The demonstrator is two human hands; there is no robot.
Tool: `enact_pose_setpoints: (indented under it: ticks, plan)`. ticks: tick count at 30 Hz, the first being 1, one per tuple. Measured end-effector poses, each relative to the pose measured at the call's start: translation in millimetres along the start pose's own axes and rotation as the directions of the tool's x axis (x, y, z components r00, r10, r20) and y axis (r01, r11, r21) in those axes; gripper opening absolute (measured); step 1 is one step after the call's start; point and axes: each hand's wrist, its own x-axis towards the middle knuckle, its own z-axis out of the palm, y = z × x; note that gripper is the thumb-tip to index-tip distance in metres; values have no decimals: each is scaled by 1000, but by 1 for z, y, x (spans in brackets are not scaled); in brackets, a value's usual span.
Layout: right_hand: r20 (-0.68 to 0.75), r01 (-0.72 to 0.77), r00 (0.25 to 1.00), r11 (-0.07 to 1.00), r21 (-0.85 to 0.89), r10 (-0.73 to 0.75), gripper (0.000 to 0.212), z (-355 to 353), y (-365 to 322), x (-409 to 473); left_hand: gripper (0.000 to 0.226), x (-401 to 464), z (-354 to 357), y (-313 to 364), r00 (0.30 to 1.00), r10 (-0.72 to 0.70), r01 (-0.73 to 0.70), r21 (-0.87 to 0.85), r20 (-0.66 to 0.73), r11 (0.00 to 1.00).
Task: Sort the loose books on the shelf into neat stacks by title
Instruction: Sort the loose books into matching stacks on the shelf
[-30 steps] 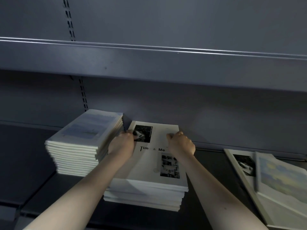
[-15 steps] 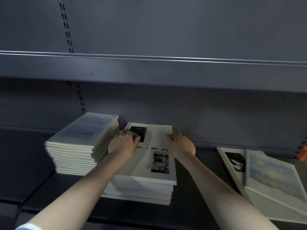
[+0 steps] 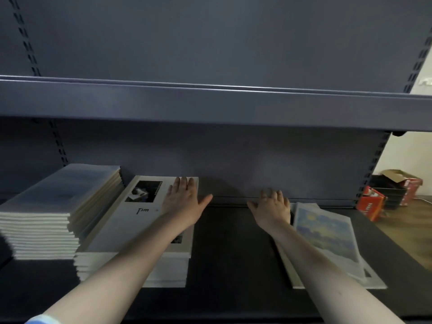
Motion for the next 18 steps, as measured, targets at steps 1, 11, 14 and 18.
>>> enact_pose_setpoints:
  ticks: [1, 11, 14, 18]
  plan:
    - [1, -19, 1000, 1000, -2, 19, 66, 0, 12, 1, 80, 1, 2, 10, 1000, 15, -15, -1, 6, 1000]
    - [20, -181, 983, 983, -33, 181, 65, 5, 121, -1, 77, 8, 27, 111, 984, 159, -156, -42, 77, 987]
    - [3, -234, 972, 971, -41, 234, 64, 7, 147, -2, 79, 9, 41, 137, 972, 189, -183, -57, 140, 981]
    - [-3, -299, 954, 953, -35, 300, 68, 11, 175, 0, 81, 7, 62, 167, 953, 221, -200, -117, 209, 973]
